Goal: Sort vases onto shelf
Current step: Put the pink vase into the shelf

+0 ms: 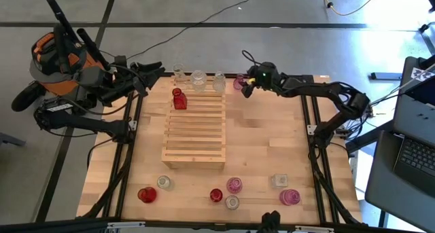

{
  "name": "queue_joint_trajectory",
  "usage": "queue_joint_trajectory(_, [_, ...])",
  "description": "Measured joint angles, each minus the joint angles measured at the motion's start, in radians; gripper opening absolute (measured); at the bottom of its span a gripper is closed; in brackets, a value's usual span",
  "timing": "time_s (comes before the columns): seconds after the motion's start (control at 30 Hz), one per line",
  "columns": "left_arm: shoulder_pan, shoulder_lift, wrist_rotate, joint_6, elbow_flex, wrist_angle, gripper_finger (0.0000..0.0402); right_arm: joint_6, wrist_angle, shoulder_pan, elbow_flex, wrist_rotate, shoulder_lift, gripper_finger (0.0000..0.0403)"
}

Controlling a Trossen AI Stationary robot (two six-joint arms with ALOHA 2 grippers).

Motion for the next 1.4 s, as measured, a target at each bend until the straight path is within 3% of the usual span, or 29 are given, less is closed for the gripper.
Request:
queue_joint_trajectory(0.27, [0.0, 0.0, 0.0, 0.0, 0.0, 0.0, 0.0275, 0.056, 0.135, 0.0, 0.001, -0.008, 0.11, 0.0323])
queue_joint_trajectory(0.6, [0.0, 0.0, 0.0, 0.0, 0.0, 0.0, 0.0275, 0.107, 0.326, -0.025, 0.001, -0.005, 0.23, 0.0301])
queue_joint_trajectory(0.83, [0.0, 0.0, 0.0, 0.0, 0.0, 0.0, 0.0275, 0.13, 0.341, -0.023, 0.003, -0.006, 0.267, 0.0238])
queue_joint_trajectory(1.13, [0.0, 0.0, 0.0, 0.0, 0.0, 0.0, 0.0275, 0.097, 0.396, -0.023, 0.003, -0.094, 0.264, 0.0078])
queue_joint_trajectory(1.4, [0.0, 0.0, 0.0, 0.0, 0.0, 0.0, 0.0275, 0.092, 0.376, -0.023, 0.003, -0.154, 0.16, 0.0077])
